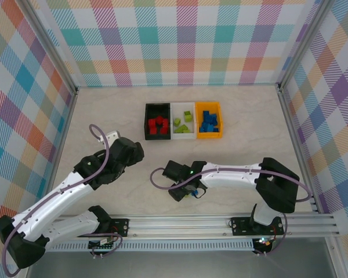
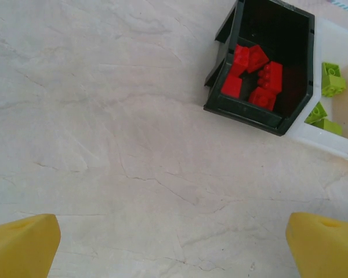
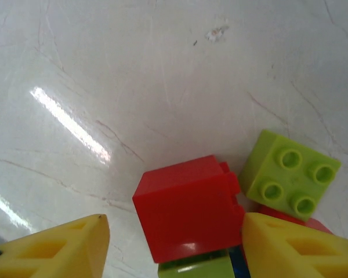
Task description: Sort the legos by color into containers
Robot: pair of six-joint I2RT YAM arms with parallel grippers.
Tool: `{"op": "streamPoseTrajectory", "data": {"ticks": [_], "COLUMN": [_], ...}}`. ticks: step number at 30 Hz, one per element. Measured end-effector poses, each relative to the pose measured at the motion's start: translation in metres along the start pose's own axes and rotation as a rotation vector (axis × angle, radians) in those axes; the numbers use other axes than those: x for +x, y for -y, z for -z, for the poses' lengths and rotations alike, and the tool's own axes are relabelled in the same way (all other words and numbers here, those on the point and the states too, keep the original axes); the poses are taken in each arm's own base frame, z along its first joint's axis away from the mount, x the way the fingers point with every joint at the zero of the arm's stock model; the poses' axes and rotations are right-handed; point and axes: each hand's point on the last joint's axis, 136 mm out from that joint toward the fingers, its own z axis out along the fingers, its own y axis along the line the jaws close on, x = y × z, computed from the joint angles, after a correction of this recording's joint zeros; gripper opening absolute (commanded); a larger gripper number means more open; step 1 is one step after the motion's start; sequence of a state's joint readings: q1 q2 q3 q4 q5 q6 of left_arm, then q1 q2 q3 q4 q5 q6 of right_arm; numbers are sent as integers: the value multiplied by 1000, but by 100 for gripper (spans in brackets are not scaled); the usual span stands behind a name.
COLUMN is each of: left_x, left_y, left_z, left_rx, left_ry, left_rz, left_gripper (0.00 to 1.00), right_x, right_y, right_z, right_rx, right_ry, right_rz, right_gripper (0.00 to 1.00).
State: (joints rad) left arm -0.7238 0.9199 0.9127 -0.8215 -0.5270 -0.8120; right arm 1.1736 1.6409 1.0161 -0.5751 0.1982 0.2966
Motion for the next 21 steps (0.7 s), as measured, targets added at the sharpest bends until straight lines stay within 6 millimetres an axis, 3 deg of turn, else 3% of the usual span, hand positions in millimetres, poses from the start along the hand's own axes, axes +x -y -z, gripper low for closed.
{"op": "streamPoseTrajectory", "data": {"ticks": [4,8,13,17,21], "left_x": [-1,-4,-7,-8,-17], "left_y": [-6,-8,-11,-18,-23], "left_z": [1,3,6,9,18], "left_rx": [-20,-19,-16,-25,-32], "left_ry": [7,15,26,29,54], "left_rz": [2,11,24,21,25], "left_gripper": [100,100,100,100,100], "right_x": [-2,-3,-13,-10,-4], "right_y": [-4,-12,-14,-9,-7], "right_z": [-3,1,6,0,-12], "right_rx": [11,6,35,61,80], "right_ry": [-11,-12,18,-3,-39], "right_rz": [15,41,56,58,65], "right_gripper": [57,67,69,67,59]}}
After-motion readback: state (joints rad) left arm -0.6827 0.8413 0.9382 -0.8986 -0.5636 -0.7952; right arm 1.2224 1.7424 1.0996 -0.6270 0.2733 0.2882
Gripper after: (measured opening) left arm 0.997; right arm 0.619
